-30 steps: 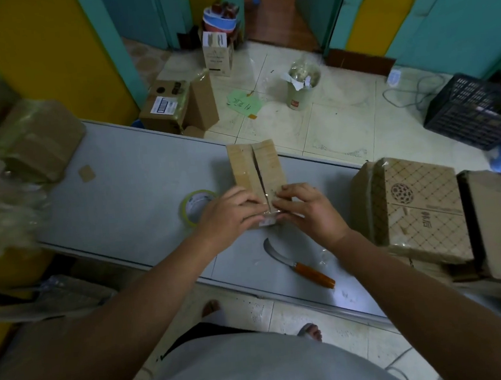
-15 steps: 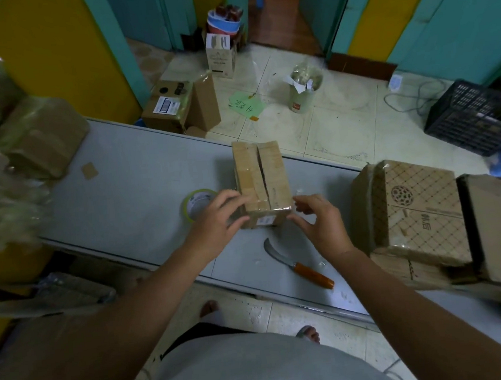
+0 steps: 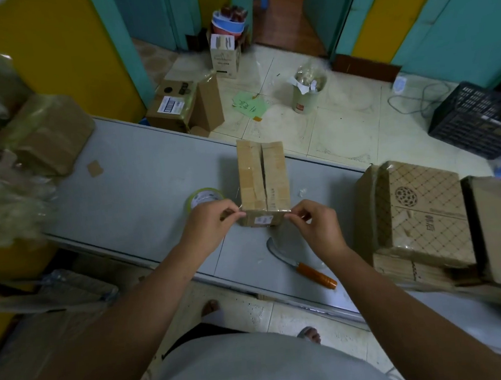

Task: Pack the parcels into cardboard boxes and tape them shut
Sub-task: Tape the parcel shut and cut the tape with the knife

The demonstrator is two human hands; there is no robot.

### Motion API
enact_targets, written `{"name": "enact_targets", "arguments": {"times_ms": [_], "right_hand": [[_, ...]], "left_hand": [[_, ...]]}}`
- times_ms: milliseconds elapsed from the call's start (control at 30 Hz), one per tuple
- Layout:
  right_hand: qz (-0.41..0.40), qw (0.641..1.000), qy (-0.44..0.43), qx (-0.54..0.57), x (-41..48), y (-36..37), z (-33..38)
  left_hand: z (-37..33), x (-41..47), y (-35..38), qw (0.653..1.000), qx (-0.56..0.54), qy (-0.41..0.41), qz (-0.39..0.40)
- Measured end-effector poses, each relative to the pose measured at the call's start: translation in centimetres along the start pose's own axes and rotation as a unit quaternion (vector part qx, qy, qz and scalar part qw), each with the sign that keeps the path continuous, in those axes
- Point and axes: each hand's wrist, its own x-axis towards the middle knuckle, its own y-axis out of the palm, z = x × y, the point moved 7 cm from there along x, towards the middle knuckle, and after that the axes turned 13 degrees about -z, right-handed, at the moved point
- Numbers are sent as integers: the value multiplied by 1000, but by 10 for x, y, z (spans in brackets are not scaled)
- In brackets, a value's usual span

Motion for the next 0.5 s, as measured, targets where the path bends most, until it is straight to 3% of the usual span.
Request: {"name": "enact_targets", "arguments": {"times_ms": [200, 500], "right_hand": [[20, 995, 60, 77, -12, 5, -8], [107, 992, -4, 66, -16, -2, 1]], "left_hand": [[10, -8, 8, 992, -68, -107, -23], [9, 6, -6, 1000, -8, -22, -16]]}}
